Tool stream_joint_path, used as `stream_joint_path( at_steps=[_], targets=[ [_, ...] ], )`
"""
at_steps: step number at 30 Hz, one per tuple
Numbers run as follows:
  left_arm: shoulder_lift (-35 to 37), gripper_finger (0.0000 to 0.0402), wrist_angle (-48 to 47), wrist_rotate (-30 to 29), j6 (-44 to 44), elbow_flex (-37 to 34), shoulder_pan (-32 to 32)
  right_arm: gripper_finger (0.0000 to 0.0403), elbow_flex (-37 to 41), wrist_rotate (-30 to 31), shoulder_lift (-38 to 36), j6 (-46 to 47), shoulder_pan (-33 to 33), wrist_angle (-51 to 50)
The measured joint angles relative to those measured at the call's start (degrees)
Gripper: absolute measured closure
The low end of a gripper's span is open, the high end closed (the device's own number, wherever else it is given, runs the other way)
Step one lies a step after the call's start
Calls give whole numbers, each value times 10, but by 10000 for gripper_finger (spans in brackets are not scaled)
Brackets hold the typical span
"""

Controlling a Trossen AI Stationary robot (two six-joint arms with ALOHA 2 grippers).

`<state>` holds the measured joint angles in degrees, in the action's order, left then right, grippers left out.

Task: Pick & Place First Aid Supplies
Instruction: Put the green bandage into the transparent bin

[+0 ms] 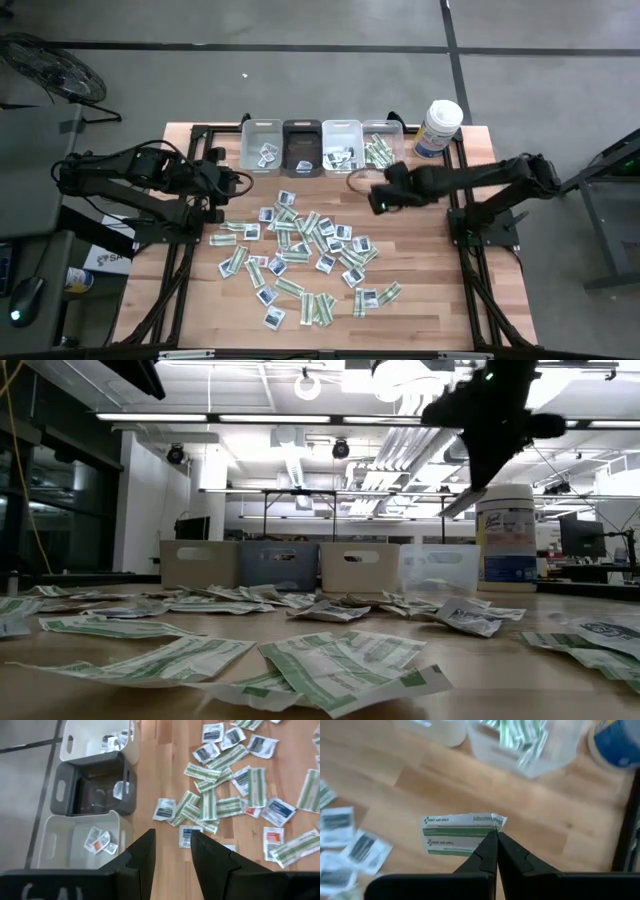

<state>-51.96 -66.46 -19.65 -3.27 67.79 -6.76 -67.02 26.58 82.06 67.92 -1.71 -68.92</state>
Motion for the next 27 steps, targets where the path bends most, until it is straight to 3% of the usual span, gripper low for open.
stream_joint_path(
  at_steps=[12,19,27],
  targets=[
    [0,283,0,-11,7,0,0,403,0,-9,0,-394,233,121],
    [0,283,0,-11,4,0,0,403,4,-125,0,-680,367,218],
    [0,283,-1,13,0,0,0,403,4,-263,21,-887,459,297]
  ],
)
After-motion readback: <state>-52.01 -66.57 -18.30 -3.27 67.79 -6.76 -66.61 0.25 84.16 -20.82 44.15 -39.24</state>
